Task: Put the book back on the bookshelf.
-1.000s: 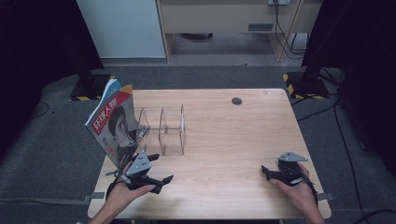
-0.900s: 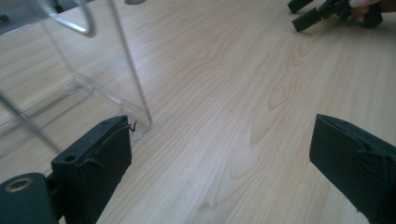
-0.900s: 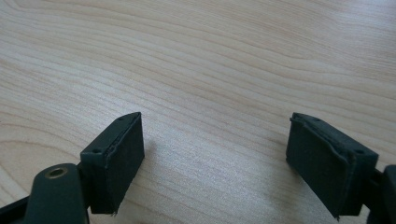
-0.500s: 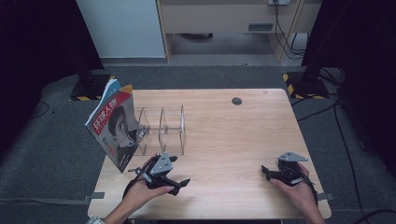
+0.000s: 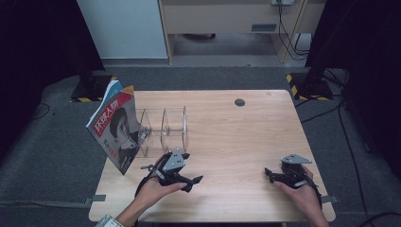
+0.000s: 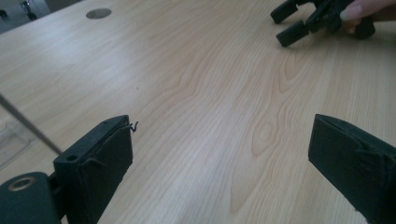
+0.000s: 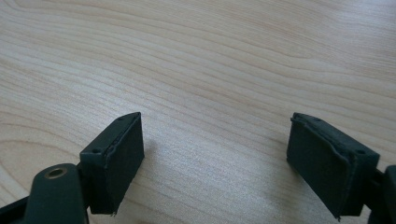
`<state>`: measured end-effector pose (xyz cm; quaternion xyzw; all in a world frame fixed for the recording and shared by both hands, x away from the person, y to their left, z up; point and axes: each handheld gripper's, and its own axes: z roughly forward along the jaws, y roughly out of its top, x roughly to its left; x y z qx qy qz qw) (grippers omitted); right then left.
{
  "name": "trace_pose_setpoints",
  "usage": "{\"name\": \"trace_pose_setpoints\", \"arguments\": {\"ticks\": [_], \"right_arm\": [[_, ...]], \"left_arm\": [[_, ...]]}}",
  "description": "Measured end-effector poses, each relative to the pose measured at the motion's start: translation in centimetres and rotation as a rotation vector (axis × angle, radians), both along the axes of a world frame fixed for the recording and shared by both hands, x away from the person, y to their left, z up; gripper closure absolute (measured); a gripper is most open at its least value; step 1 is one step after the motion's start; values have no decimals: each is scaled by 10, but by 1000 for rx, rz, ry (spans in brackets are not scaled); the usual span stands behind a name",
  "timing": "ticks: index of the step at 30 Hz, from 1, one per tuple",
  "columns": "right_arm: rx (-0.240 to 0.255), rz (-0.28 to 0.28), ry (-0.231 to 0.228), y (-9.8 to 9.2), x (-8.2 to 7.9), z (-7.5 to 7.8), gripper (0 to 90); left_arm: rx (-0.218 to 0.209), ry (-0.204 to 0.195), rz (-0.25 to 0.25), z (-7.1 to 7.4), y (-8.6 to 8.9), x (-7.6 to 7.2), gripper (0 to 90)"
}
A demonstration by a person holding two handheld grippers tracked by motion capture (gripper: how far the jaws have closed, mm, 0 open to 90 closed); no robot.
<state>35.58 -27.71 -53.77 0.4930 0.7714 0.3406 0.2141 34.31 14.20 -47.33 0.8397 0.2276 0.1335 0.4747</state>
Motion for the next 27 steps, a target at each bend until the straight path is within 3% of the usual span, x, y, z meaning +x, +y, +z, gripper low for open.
{"name": "trace_pose_setpoints", "arguments": {"ticks": [4, 11, 17, 27], "right_arm": [[1, -1, 1, 0, 0, 0, 189], [1, -6, 3, 1, 0, 0, 183], [1, -6, 3, 1, 0, 0, 182], [1, -7, 3, 1, 0, 0, 181]], "left_arm": [[-25, -6, -4, 5, -11, 4, 59], [-6, 6, -6, 2, -28, 11, 59], [-19, 16, 1, 3, -42, 18, 61], [38, 38, -6, -8, -67, 24, 61]]}}
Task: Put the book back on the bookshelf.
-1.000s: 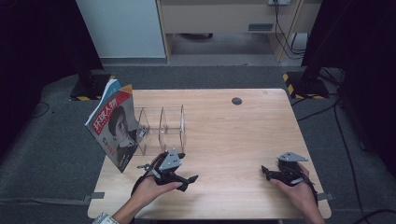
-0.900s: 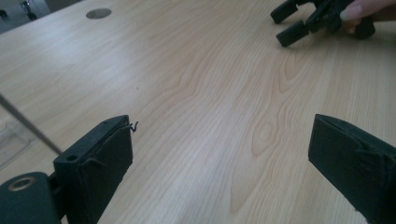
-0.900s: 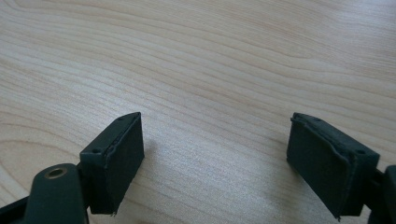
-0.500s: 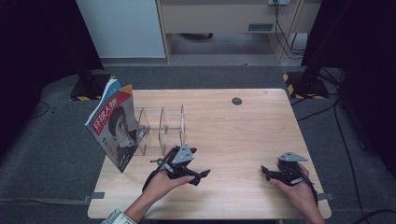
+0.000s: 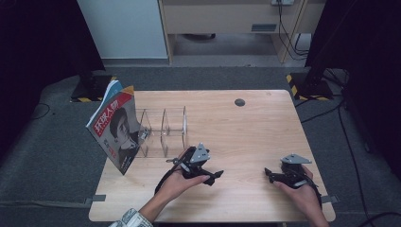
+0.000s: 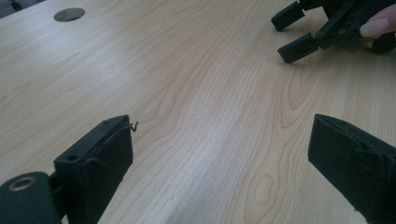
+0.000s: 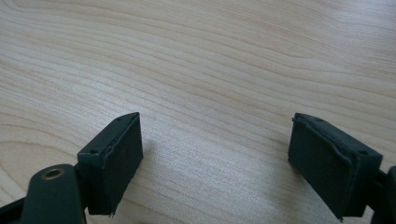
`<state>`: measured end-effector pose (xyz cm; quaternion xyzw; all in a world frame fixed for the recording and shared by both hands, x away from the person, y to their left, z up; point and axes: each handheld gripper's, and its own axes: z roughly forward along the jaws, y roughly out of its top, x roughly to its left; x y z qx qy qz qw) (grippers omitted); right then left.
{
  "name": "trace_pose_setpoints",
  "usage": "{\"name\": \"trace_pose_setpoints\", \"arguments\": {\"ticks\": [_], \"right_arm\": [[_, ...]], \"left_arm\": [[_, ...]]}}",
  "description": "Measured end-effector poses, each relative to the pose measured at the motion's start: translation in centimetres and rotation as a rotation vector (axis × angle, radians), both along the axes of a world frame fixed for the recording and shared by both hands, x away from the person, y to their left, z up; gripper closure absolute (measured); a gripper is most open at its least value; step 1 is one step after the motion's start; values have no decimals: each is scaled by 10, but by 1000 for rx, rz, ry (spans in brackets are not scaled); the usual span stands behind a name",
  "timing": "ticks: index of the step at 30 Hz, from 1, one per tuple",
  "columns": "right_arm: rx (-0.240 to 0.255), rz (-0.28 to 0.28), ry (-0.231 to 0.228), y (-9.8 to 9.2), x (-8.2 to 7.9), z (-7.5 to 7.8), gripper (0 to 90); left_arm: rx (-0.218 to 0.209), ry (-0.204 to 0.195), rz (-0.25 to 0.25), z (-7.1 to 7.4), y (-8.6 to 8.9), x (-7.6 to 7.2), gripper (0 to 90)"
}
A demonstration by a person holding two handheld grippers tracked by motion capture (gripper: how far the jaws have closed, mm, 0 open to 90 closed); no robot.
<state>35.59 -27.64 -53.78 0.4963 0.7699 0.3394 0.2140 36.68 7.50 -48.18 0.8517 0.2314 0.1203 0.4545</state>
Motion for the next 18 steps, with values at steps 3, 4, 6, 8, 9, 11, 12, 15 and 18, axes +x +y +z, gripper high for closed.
{"name": "trace_pose_setpoints", "arguments": {"ticks": [3, 4, 6, 8, 9, 11, 12, 15, 18], "right_arm": [[0, 1, 0, 0, 0, 0, 180], [1, 1, 1, 0, 0, 0, 181], [0, 1, 0, 0, 0, 0, 180], [0, 1, 0, 0, 0, 0, 180], [0, 1, 0, 0, 0, 0, 180], [0, 1, 0, 0, 0, 0, 180], [0, 1, 0, 0, 0, 0, 180], [1, 1, 1, 0, 0, 0, 179], [-2, 4, 2, 0, 0, 0, 179]], "left_arm": [[15, 8, 0, -3, -6, 1, 60], [23, 12, -1, -5, -9, 2, 58], [39, 19, -1, -9, -12, 4, 58], [55, 28, 3, -14, -16, 6, 58], [67, 33, 5, -16, -18, 7, 58], [82, 38, 5, -19, -21, 8, 58], [92, 39, 4, -21, -23, 9, 58], [117, 51, 6, -27, -29, 11, 58], [166, 65, 5, -34, -33, 12, 58]]}}
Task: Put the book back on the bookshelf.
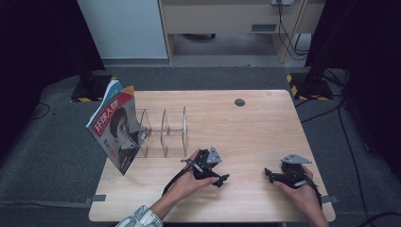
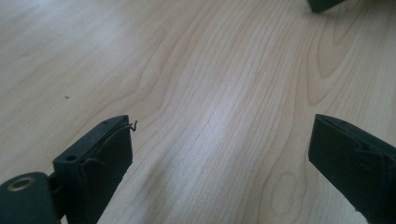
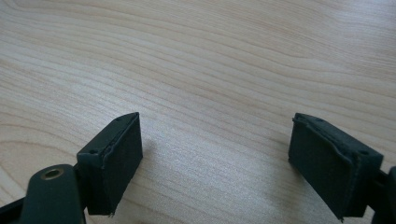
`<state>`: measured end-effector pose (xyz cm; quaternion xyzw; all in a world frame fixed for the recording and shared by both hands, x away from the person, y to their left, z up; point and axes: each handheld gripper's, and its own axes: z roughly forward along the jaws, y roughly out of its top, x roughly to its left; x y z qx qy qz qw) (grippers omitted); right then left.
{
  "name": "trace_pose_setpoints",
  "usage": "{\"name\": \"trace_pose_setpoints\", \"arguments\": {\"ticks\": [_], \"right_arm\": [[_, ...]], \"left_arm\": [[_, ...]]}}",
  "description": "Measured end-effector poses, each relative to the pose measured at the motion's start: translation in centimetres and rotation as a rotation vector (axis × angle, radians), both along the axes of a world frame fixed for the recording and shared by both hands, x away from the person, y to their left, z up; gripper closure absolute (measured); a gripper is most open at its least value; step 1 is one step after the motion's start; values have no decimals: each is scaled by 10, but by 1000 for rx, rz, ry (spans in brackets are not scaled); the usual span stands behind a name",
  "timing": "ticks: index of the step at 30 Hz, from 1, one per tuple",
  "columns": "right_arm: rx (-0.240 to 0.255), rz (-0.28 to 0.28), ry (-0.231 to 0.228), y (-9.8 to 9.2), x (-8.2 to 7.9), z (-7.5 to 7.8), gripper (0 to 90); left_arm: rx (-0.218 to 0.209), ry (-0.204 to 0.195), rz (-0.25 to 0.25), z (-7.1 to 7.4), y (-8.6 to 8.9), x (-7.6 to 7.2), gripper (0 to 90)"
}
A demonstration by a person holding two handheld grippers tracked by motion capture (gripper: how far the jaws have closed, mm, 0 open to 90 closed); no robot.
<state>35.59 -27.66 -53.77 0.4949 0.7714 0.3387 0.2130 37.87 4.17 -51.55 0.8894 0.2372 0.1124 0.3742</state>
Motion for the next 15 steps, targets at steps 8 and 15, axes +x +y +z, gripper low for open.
{"name": "trace_pose_setpoints", "arguments": {"ticks": [8, 15], "right_arm": [[1, -1, 1, 0, 0, 0, 178], [0, 0, 0, 0, 0, 0, 178]], "left_arm": [[61, 21, 1, -13, -3, 2, 55], [19, 36, 49, -20, -6, 13, 47]]}}
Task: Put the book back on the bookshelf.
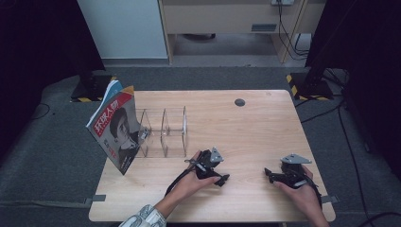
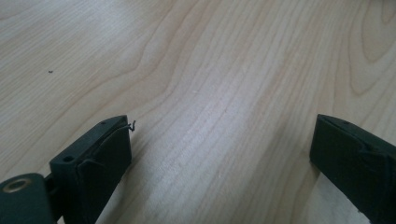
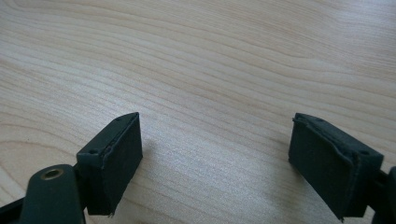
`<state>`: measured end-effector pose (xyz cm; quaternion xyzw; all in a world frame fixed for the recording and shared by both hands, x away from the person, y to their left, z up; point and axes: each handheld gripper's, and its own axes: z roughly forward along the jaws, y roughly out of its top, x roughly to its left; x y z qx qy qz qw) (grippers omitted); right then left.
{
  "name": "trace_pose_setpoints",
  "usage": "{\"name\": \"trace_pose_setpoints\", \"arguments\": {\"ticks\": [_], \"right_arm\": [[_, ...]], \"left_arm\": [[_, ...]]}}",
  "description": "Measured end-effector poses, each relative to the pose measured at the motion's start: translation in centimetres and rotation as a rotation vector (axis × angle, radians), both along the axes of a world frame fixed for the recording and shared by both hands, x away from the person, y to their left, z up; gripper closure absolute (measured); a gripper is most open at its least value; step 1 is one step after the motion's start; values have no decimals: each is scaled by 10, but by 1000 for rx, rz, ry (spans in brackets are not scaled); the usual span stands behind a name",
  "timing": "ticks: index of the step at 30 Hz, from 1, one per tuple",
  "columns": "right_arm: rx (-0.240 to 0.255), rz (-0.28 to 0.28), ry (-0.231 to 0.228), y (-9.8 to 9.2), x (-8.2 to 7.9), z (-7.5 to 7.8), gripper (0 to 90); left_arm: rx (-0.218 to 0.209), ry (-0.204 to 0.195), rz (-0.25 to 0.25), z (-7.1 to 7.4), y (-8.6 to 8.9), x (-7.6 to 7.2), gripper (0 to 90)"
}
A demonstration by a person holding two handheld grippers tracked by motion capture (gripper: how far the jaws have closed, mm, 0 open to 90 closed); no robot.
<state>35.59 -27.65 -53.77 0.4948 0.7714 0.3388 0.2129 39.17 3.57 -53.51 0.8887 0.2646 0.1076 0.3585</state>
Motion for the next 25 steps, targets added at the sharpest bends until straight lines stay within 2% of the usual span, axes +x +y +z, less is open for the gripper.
{"name": "trace_pose_setpoints", "arguments": {"ticks": [6, 10, 13, 16, 25], "right_arm": [[0, 1, 0, 0, 0, 0, 176], [1, 0, 1, 0, 0, 0, 176], [2, -1, 2, 0, 0, 0, 175], [1, 1, 1, 0, 0, 0, 174], [2, -1, 2, 0, 0, 0, 173]], "left_arm": [[-8, -16, 29, -1, -3, 4, 50], [-14, -29, 63, -1, 0, 10, 46], [-35, -22, 100, 0, 5, 14, 47], [-18, -10, 111, -2, 7, 16, 47], [-9, -5, 129, -2, 8, 16, 19]]}}
